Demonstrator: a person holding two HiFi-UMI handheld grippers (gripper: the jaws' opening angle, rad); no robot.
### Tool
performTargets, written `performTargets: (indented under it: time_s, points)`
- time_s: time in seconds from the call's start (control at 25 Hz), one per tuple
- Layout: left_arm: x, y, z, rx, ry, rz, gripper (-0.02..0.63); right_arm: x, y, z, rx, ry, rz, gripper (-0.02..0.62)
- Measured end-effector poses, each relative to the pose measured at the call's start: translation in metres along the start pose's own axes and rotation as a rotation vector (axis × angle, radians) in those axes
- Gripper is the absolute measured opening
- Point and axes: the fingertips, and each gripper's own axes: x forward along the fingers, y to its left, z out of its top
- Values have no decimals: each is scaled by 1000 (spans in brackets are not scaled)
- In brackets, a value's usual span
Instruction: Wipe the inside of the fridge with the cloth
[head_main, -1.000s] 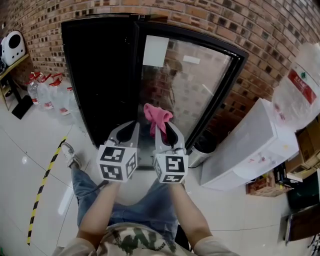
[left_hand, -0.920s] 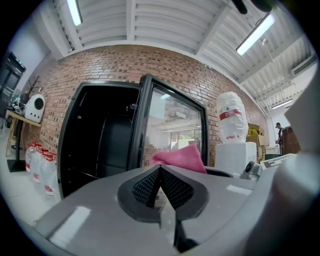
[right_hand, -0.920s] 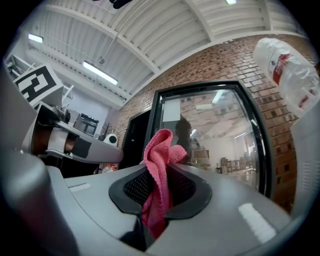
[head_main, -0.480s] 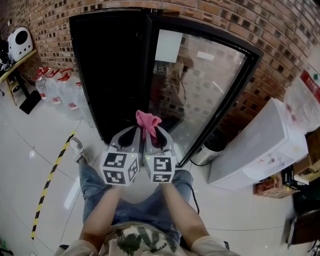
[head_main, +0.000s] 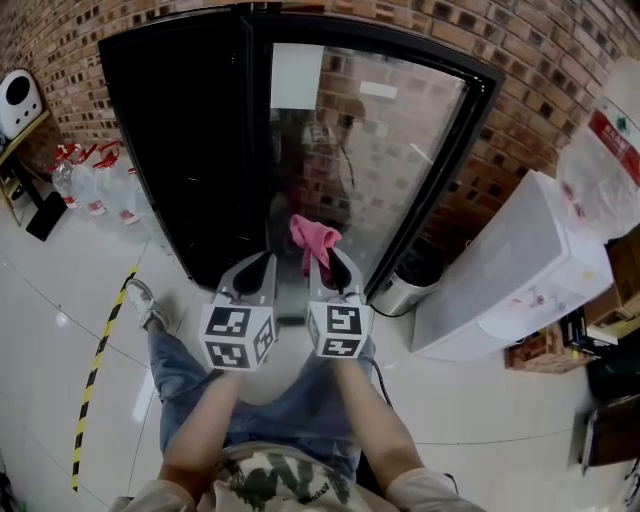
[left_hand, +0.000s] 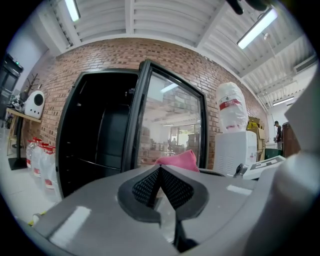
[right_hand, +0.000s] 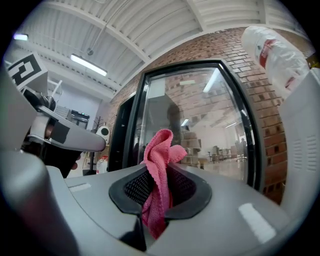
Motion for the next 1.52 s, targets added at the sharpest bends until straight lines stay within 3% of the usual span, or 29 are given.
performTargets:
  time_s: [0.64,0.8,0.96,1.16,1.52]
  points:
    - [9,-29,-2,75,53,-32,-6,-42,-169,-19,-24,32,-249,72]
    - [6,-31,-2,80,58,-32,-6,-48,-192,-14,-20,36,-292,72]
    - [3,-28,-1,61,44,-35,-6,-57,-172,1,-17,6,-270,72]
    - [1,-23,-2,47,6,-52,-6,-57,-105,14,-20,-42,-178,72]
    - [-10,7,-21,39,-24,-24,-6,-9,0,-8,-44,-30,30,72]
